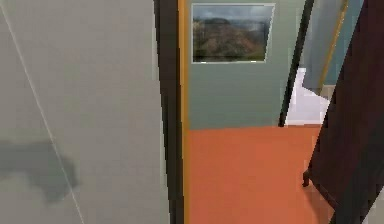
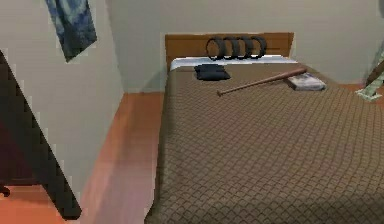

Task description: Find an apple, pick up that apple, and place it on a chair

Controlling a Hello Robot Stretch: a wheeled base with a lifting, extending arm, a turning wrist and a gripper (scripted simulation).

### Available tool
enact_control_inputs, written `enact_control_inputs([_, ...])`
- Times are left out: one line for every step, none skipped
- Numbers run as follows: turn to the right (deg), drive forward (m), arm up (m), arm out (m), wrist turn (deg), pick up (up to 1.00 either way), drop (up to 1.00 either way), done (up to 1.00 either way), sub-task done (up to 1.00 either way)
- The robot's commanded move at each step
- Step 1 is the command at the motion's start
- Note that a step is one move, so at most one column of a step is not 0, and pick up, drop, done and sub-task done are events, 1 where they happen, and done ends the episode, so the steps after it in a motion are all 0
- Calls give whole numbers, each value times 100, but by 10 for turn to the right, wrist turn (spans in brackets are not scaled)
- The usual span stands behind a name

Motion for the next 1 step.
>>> enact_control_inputs([90,0,0,0,0,0,0,0,0])
